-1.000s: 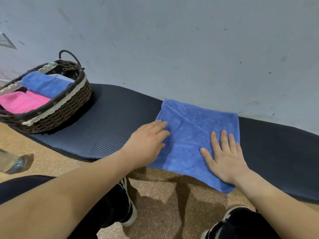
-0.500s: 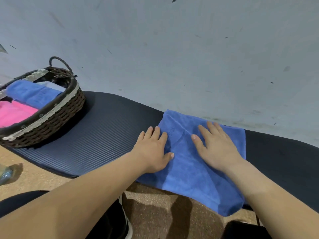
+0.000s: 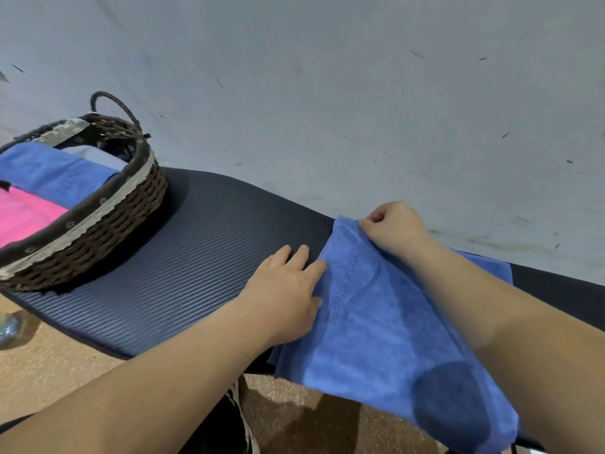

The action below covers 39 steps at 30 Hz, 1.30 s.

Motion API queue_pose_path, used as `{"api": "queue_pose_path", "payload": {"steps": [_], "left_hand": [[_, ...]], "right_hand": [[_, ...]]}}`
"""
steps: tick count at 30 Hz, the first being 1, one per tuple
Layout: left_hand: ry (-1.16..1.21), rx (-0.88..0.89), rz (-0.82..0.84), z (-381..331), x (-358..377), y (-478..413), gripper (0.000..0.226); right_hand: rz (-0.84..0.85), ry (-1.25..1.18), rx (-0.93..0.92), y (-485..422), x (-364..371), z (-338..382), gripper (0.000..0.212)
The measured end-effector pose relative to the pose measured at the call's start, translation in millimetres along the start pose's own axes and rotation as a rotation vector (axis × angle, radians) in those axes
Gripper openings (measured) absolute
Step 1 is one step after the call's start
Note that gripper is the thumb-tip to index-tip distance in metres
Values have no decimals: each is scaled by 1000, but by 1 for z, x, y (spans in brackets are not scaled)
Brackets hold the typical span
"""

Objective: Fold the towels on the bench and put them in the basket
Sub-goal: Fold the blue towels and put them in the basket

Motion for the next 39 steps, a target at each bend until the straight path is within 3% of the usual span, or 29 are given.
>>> {"api": "queue_pose_path", "payload": {"steps": [4,9,13,17,24,28,31,39], "left_hand": [[28,0,5,5,0,7,68],[53,-1,8,5,0,7,67],[27,12,-12,3,1,6,66],[-54,62,-48,-11,2,11,61],[-5,147,74,-73,32,49,69],[153,0,224,-89,49,72,78],[198,-53,220,-85,56,65,81],[-11,180,68,-58,22,-5,90]], "right_hand": [[27,-267,137,-5,-3,-8,2],[-32,-320,139,-17,-14,-4,9],[-41,-117,47,-20,-7,-4,8],[-82,-5,-31,-3,-11,-14,40],[-14,319,-296,80,-15,-69,62],[129,429,-132,113,5,-127,73],[143,454,-21,129,7,-137,75],[409,567,197,181,-9,-148,99]]}}
Point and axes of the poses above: each hand's wrist, its own y-axis away from the middle knuckle, its own x-axis out of the palm, z = x × y, the point moved 8 cm from there along -y, towards the middle knuckle, and after that the axes turned 10 degrees about y, right-handed, at the moved point
